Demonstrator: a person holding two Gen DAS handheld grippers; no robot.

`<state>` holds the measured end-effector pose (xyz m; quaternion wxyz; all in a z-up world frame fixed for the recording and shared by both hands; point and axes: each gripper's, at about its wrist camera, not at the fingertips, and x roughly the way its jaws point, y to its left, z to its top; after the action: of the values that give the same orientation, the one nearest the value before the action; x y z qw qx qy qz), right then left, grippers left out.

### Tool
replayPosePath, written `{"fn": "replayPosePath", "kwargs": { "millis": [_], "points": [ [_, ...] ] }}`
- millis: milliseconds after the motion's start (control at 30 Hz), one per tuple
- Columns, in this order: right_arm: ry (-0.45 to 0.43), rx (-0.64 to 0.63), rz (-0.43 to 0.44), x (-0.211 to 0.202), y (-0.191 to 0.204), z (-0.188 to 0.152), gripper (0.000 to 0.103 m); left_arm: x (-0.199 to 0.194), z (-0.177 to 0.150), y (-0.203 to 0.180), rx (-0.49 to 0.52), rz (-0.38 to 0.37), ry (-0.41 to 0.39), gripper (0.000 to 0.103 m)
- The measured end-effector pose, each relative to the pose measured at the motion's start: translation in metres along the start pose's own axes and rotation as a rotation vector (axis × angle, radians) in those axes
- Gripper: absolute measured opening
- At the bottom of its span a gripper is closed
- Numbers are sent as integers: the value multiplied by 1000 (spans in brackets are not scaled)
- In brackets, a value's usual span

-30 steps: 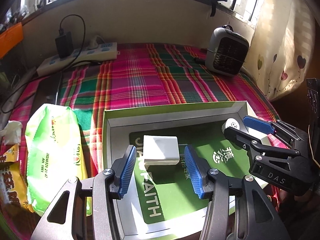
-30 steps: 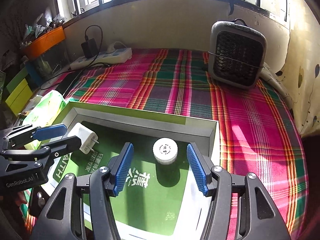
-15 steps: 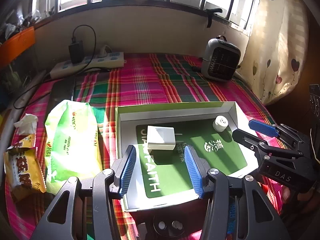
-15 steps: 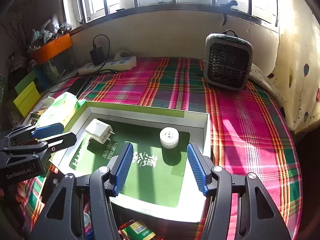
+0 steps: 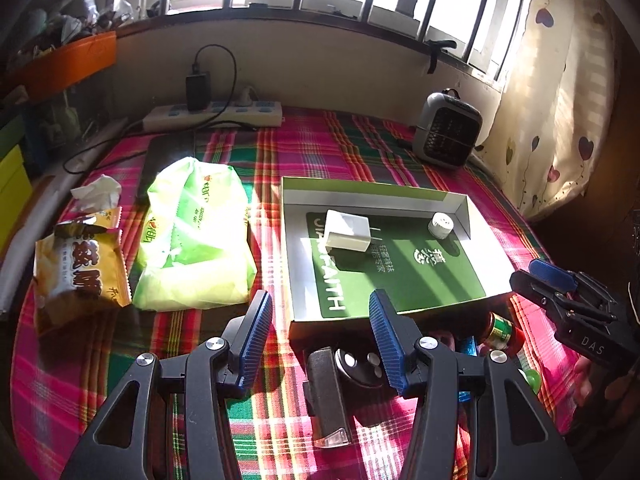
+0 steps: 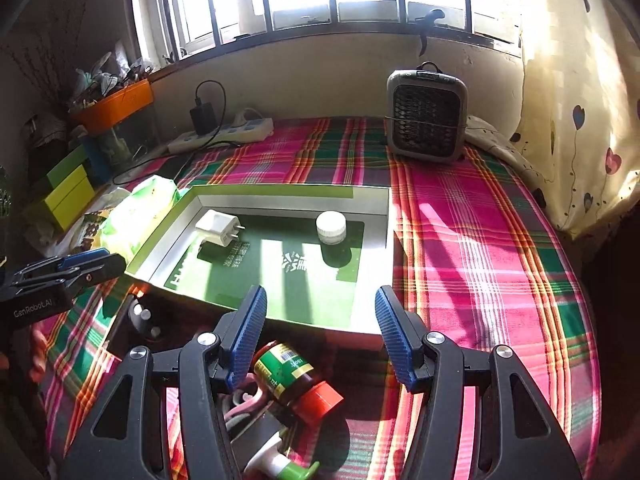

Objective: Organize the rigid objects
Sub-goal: 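Withdraw both open tools from the box back toward the remaining objects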

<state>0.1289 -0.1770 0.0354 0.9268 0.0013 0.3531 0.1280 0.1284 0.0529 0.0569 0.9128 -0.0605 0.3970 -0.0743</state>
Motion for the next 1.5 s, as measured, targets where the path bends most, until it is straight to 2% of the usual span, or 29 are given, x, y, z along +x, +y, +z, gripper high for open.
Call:
{"fn": "replayPosePath", "kwargs": {
  "millis": [367,433,533,800,967,1267,1500],
  "points": [
    [25,43,-21,-22,-1,-45,58,-14,-33,9,-32,-4,7,50],
    [25,55,-18,-27,-1,-52,63,-15,-39,10,-39,-13,10,50],
    [28,63,-15,-30,2,-58,66,-15,-44,12,-53,-23,13,50],
    [64,81,-21,-26,7,-72,66,-10,-56,9,-50,-39,44,50],
    [88,86,-51,-23,6,-76,66,-5,-58,4,-36,-51,61,51],
    [131,101,-115,-20,-7,-81,66,7,-59,-2,14,10,87,51],
    [124,92,-116,-19,-10,-80,66,13,-55,0,29,46,90,51]
  ]
}}
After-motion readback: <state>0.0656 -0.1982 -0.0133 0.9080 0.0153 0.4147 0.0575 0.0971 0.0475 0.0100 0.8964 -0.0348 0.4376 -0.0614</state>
